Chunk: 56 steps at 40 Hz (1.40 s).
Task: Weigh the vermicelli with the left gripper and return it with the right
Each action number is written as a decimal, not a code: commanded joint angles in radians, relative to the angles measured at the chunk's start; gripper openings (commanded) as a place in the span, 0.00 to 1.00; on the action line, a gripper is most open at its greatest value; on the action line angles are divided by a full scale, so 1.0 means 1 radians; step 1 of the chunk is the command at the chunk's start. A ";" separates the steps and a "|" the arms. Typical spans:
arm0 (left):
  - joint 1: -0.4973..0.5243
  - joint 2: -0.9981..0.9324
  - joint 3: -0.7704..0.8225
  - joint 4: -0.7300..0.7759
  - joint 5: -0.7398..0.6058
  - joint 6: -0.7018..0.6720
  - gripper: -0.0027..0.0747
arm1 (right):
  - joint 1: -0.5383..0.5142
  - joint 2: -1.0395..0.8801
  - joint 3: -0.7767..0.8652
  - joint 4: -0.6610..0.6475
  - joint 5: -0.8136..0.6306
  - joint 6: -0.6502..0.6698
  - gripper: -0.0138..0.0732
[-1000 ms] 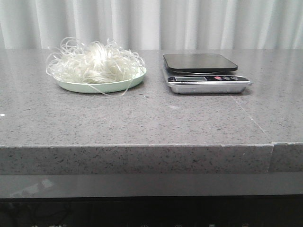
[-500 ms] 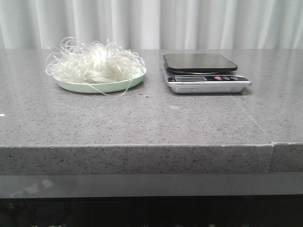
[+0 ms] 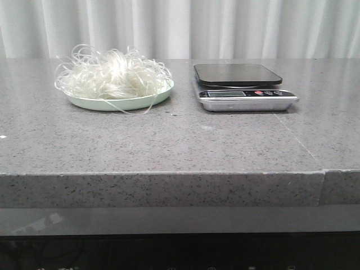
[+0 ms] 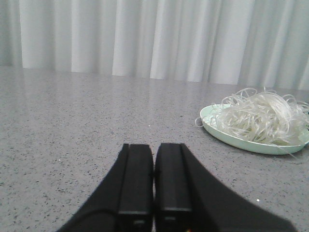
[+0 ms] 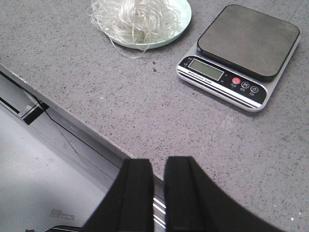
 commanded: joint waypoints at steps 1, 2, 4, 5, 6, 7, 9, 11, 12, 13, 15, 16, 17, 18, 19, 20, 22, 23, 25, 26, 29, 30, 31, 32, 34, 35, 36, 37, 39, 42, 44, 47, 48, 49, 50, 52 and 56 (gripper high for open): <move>0.004 -0.022 0.037 0.000 -0.086 -0.004 0.24 | -0.007 0.001 -0.026 -0.008 -0.058 -0.002 0.43; 0.004 -0.022 0.037 0.000 -0.086 -0.004 0.24 | -0.007 0.001 -0.026 -0.008 -0.058 -0.002 0.43; 0.004 -0.022 0.037 0.000 -0.086 -0.004 0.24 | -0.007 0.001 -0.026 -0.008 -0.058 -0.002 0.43; 0.004 -0.022 0.037 0.000 -0.086 -0.004 0.24 | -0.007 0.001 -0.026 -0.008 -0.058 -0.002 0.43; 0.004 -0.022 0.037 0.000 -0.086 -0.004 0.24 | -0.007 0.001 -0.026 -0.008 -0.058 -0.002 0.43; 0.004 -0.022 0.037 0.000 -0.086 -0.004 0.24 | -0.007 0.001 -0.026 -0.008 -0.058 -0.002 0.43; 0.004 -0.022 0.037 0.000 -0.086 -0.004 0.24 | -0.007 0.001 -0.026 -0.008 -0.058 -0.002 0.43; 0.004 -0.022 0.037 0.000 -0.086 -0.004 0.24 | -0.007 0.001 -0.026 -0.008 -0.058 -0.002 0.43; 0.004 -0.022 0.037 0.000 -0.086 -0.004 0.24 | -0.007 0.001 -0.026 -0.008 -0.058 -0.002 0.43; 0.004 -0.022 0.037 0.000 -0.086 -0.004 0.24 | -0.007 0.001 -0.026 -0.008 -0.058 -0.002 0.43; 0.004 -0.022 0.037 0.000 -0.086 -0.004 0.24 | -0.007 0.001 -0.026 -0.008 -0.058 -0.002 0.43; 0.004 -0.022 0.037 0.000 -0.086 -0.004 0.24 | -0.007 0.001 -0.026 -0.008 -0.058 -0.002 0.43; 0.004 -0.022 0.037 0.000 -0.086 -0.004 0.24 | -0.007 0.001 -0.026 -0.008 -0.058 -0.002 0.43; 0.004 -0.022 0.037 0.000 -0.086 -0.004 0.24 | -0.007 0.001 -0.026 -0.008 -0.058 -0.002 0.43; 0.004 -0.022 0.037 0.000 -0.086 -0.004 0.24 | -0.007 0.001 -0.026 -0.008 -0.058 -0.002 0.43; 0.004 -0.022 0.037 0.000 -0.086 -0.004 0.24 | -0.007 0.001 -0.026 -0.008 -0.058 -0.002 0.43; 0.004 -0.022 0.037 0.000 -0.086 -0.004 0.24 | -0.007 0.001 -0.026 -0.008 -0.058 -0.002 0.43; 0.004 -0.022 0.037 0.000 -0.086 -0.004 0.24 | -0.007 0.001 -0.026 -0.008 -0.058 -0.002 0.43; 0.004 -0.022 0.037 0.000 -0.086 -0.004 0.24 | -0.007 0.001 -0.026 -0.008 -0.058 -0.002 0.43; 0.004 -0.022 0.037 0.000 -0.086 -0.004 0.24 | -0.007 0.001 -0.026 -0.008 -0.058 -0.002 0.43; 0.004 -0.022 0.037 0.000 -0.086 -0.004 0.24 | -0.007 0.000 -0.024 -0.008 -0.058 -0.002 0.43; 0.004 -0.022 0.037 0.000 -0.086 -0.004 0.24 | -0.007 -0.005 -0.023 -0.008 -0.058 -0.002 0.43; 0.004 -0.022 0.037 0.000 -0.086 -0.004 0.24 | -0.015 -0.010 -0.020 -0.014 -0.060 -0.003 0.43; 0.004 -0.022 0.037 0.000 -0.086 -0.004 0.24 | -0.027 -0.019 -0.016 -0.014 -0.071 -0.003 0.43; 0.004 -0.022 0.037 0.000 -0.086 -0.004 0.24 | -0.063 -0.045 0.004 -0.014 -0.100 -0.003 0.43; 0.004 -0.022 0.037 0.000 -0.086 -0.004 0.24 | -0.082 -0.059 0.022 -0.014 -0.117 -0.003 0.43; 0.004 -0.022 0.037 0.000 -0.086 -0.004 0.24 | -0.119 -0.086 0.044 -0.014 -0.151 -0.003 0.43; 0.004 -0.022 0.037 0.000 -0.086 -0.004 0.24 | -0.142 -0.103 0.069 -0.014 -0.175 -0.003 0.43; 0.004 -0.022 0.037 0.000 -0.086 -0.004 0.24 | -0.201 -0.146 0.121 -0.014 -0.241 -0.003 0.43; 0.004 -0.022 0.037 0.000 -0.086 -0.004 0.24 | -0.289 -0.215 0.216 -0.014 -0.363 -0.003 0.43; 0.004 -0.022 0.037 0.000 -0.086 -0.004 0.24 | -0.338 -0.260 0.280 -0.014 -0.444 -0.003 0.43; 0.004 -0.022 0.037 0.000 -0.086 -0.004 0.24 | -0.398 -0.335 0.379 -0.014 -0.561 -0.003 0.43; 0.004 -0.022 0.037 0.000 -0.086 -0.004 0.24 | -0.412 -0.361 0.405 -0.014 -0.600 -0.003 0.43; 0.004 -0.022 0.037 0.000 -0.086 -0.004 0.24 | -0.429 -0.380 0.438 -0.014 -0.626 -0.003 0.43; 0.004 -0.022 0.037 0.000 -0.086 -0.004 0.24 | -0.444 -0.405 0.471 -0.014 -0.659 -0.003 0.43; 0.004 -0.022 0.037 0.000 -0.086 -0.004 0.24 | -0.470 -0.452 0.526 -0.014 -0.717 -0.003 0.43; 0.004 -0.022 0.037 0.000 -0.086 -0.004 0.24 | -0.517 -0.527 0.627 -0.014 -0.795 -0.003 0.43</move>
